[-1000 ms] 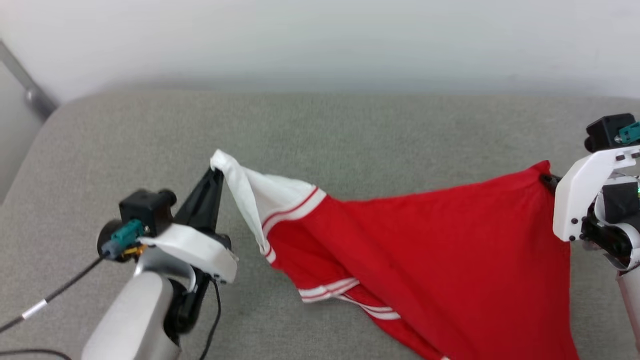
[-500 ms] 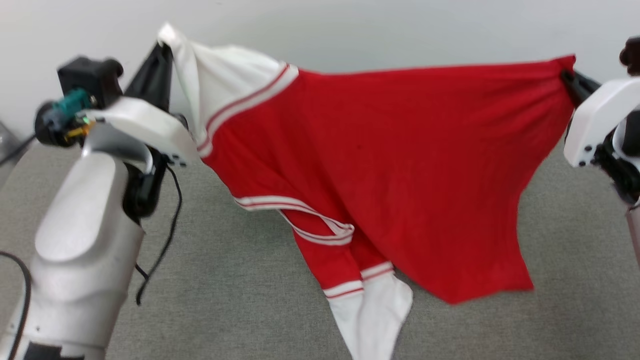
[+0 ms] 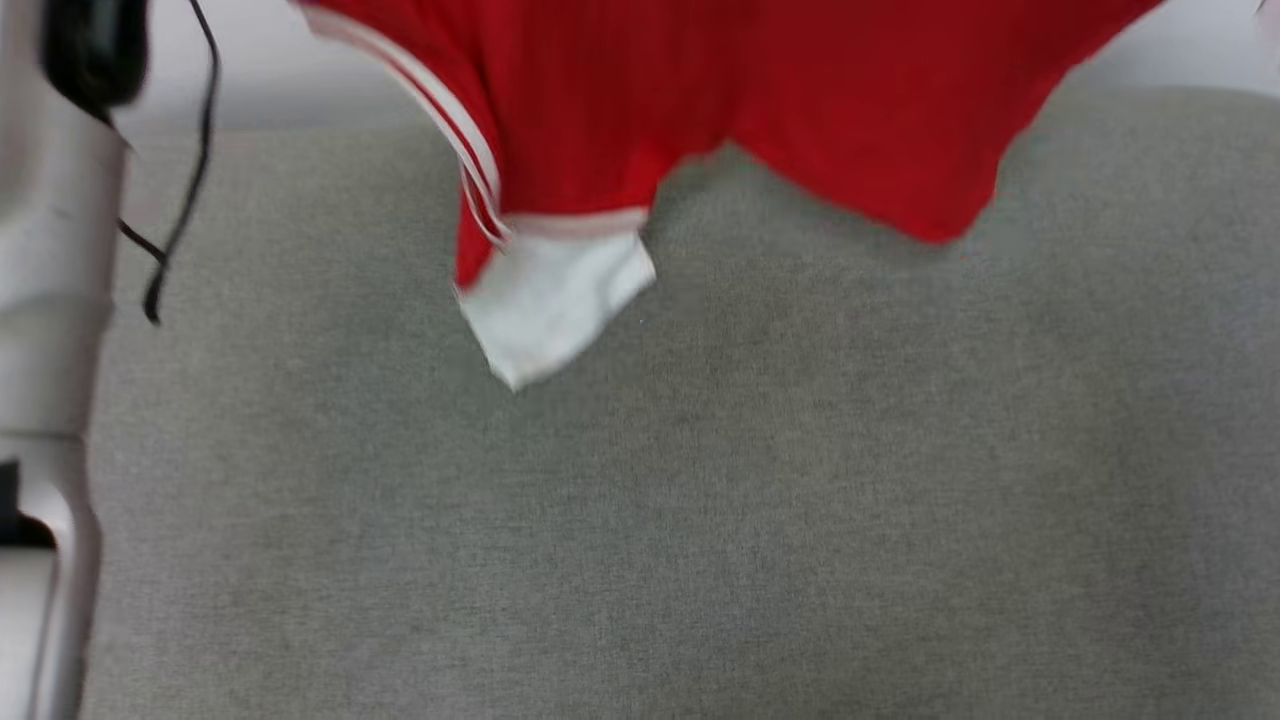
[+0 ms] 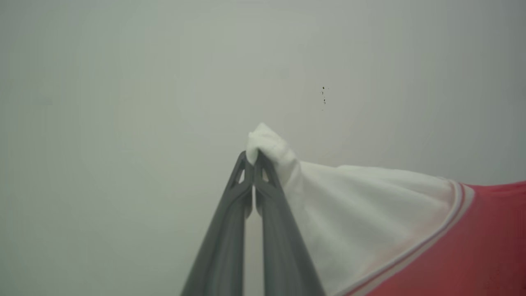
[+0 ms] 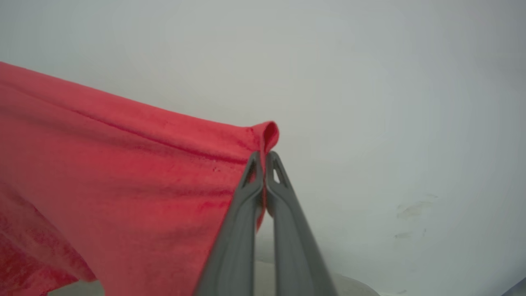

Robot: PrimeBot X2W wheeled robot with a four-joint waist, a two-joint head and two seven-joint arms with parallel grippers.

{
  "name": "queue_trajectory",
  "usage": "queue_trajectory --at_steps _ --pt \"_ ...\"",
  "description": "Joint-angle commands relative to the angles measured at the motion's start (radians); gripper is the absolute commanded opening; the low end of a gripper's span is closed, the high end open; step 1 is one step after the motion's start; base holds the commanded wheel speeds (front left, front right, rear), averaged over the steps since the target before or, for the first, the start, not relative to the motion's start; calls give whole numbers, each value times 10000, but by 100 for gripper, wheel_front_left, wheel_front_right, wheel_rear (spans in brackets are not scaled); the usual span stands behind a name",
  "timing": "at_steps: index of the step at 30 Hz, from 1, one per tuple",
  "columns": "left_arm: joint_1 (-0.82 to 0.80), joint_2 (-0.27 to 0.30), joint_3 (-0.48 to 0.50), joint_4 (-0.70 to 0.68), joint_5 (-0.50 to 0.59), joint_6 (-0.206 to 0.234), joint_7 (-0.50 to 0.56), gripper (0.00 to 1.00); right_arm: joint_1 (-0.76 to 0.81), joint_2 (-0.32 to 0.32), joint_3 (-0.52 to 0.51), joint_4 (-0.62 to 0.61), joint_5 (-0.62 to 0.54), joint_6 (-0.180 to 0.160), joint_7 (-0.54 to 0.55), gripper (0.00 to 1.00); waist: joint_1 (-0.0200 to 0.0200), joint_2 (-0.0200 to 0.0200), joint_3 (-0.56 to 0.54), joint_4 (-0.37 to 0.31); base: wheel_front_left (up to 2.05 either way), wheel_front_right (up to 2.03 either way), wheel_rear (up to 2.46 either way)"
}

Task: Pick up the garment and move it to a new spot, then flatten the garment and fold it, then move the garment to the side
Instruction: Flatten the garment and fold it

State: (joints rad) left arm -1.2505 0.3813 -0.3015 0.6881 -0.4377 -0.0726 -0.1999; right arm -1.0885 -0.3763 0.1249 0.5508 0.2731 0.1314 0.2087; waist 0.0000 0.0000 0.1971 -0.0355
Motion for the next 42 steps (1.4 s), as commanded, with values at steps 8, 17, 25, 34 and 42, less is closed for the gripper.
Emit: queue_trajectory --at_steps 8,17,25,34,42 --pt "-2352 438 101 490 213 -160 -235 0 -2024 -49 -136 300 -178 -14 -1030 0 0 0 1957 -119 0 0 0" --pt "-3556 497 234 473 118 -78 -254 0 -3811 55 411 821 113 -14 -2058 0 0 0 3574 -122 0 0 0" --pt "-3646 333 236 343 56 141 -320 0 -4825 357 1056 1261 120 -12 -2889 0 0 0 4588 -81 0 0 0" --pt "-2911 -70 240 502 -188 379 -434 0 -4881 806 1888 1740 222 -12 -2931 0 0 0 5215 -6 0 0 0" --pt "-2095 -214 351 1024 -611 111 -534 0 -4251 941 2520 2317 632 -12 -3041 0 0 0 5206 125 0 0 0"
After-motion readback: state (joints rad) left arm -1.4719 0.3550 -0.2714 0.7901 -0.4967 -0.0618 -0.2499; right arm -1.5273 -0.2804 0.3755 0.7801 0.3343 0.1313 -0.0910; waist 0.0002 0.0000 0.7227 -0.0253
